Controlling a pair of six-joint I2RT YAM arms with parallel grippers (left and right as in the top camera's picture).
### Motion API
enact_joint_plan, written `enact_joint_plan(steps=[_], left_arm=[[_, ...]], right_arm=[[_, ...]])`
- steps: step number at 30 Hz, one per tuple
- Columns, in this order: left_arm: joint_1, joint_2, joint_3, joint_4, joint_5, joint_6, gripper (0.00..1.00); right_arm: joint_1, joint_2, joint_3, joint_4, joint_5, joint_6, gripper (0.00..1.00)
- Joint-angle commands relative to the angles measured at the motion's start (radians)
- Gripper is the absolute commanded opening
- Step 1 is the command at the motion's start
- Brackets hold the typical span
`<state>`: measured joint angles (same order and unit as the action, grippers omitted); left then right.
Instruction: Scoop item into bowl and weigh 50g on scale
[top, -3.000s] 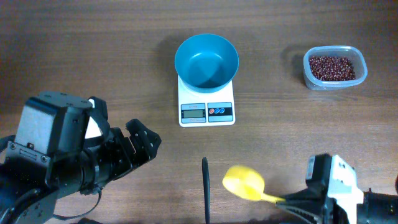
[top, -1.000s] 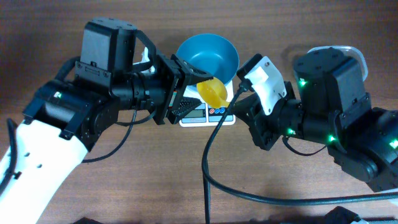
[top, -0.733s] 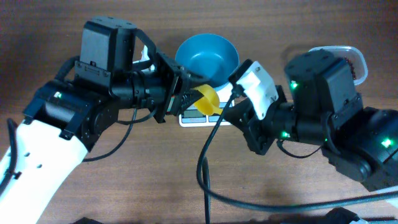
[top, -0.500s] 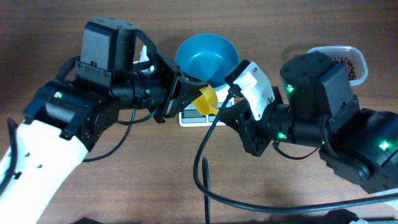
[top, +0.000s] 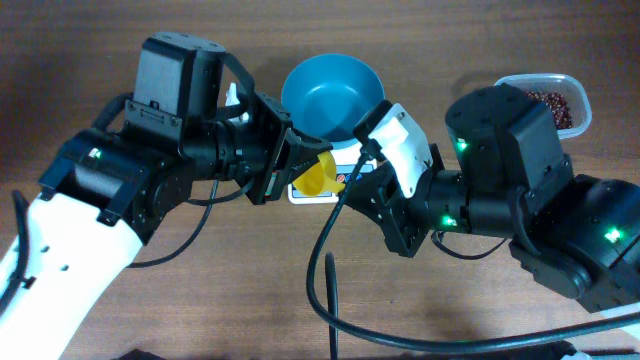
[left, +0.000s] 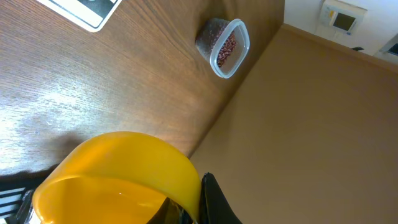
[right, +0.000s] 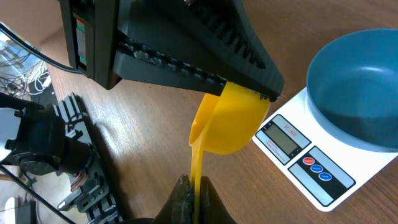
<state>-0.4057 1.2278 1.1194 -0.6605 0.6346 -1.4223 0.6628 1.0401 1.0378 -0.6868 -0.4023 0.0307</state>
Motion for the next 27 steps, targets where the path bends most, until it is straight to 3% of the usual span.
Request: enact_joint_plan(steps=[1, 5, 10, 15, 18, 20, 27], left_arm=[[0.009, -0.005, 0.009, -0.003, -0.060, 0.024, 0.00], [0.009, -0.005, 0.009, -0.006, -0.087, 0.024, 0.00], [0.009, -0.005, 0.009, -0.006, -0.109, -0.016, 0.00], [0.009, -0.005, 0.009, -0.006, -0.109, -0.230, 0.00], [0.023, -0.005, 0.009, -0.007, -0.109, -0.249, 0.00], [0.052, -0.005, 0.009, -0.010, -0.104, -0.248, 0.00], [0.063, -0.005, 0.009, -0.016, -0.109, -0.210, 0.00]], right_arm=[[0.005, -0.006, 0.010, -0.004, -0.013, -0.014, 0.06], [0.004, -0.006, 0.010, 0.001, -0.009, 0.018, 0.30], [0.005, -0.006, 0.010, 0.086, -0.009, 0.243, 0.30], [0.005, 0.000, 0.010, 0.104, 0.077, 0.374, 0.33], [0.005, 0.008, 0.010, 0.122, 0.110, 0.375, 0.35], [0.005, 0.023, 0.010, 0.130, 0.116, 0.374, 0.48], [0.005, 0.087, 0.010, 0.158, 0.042, 0.317, 0.48]])
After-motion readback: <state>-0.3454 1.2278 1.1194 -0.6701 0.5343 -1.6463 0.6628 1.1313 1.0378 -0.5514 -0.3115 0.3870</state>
